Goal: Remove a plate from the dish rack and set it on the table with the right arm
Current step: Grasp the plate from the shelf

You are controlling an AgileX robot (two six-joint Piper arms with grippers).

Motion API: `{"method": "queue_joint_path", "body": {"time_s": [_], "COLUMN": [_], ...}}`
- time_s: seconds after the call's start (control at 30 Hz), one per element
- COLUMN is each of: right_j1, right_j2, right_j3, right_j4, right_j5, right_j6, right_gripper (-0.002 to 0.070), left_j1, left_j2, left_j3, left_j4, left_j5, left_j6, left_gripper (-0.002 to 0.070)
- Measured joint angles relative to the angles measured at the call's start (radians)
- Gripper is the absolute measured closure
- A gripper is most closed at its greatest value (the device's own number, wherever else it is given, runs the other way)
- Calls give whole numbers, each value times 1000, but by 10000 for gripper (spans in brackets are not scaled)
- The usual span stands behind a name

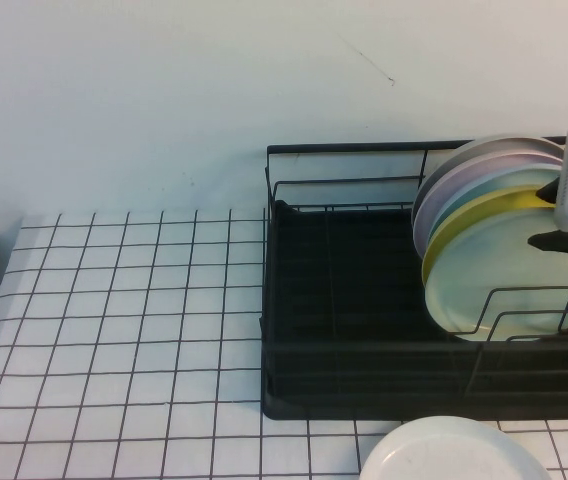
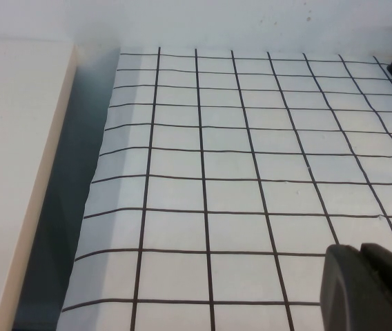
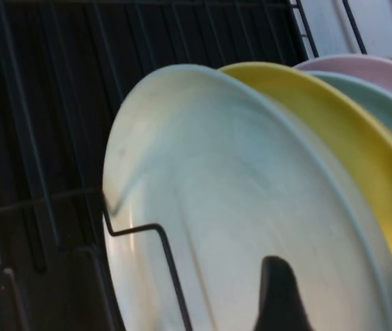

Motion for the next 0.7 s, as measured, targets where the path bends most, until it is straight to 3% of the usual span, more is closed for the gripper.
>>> {"method": "queue_joint_path", "body": {"time_s": [0.23, 0.3, 0.43, 0.7], "right_j1": [11, 11, 11, 12], "right_j2": [51, 55, 48, -122], "right_j3": [0, 0, 0, 0], "right_j4": [-6, -8, -13, -60], "right_j5": [-44, -51, -46, 21], "right_j6": [0, 2, 0, 23], "right_gripper": [294, 354, 551, 559], "left_j1": [0, 0, 0, 0], "left_j2": [0, 0, 0, 0], "left_j3": [0, 0, 0, 0], "left_j4": [0, 0, 0, 0], "left_j5": [0, 0, 0, 0], "left_j6": [0, 0, 0, 0], "left_gripper": [678, 678, 678, 678]}}
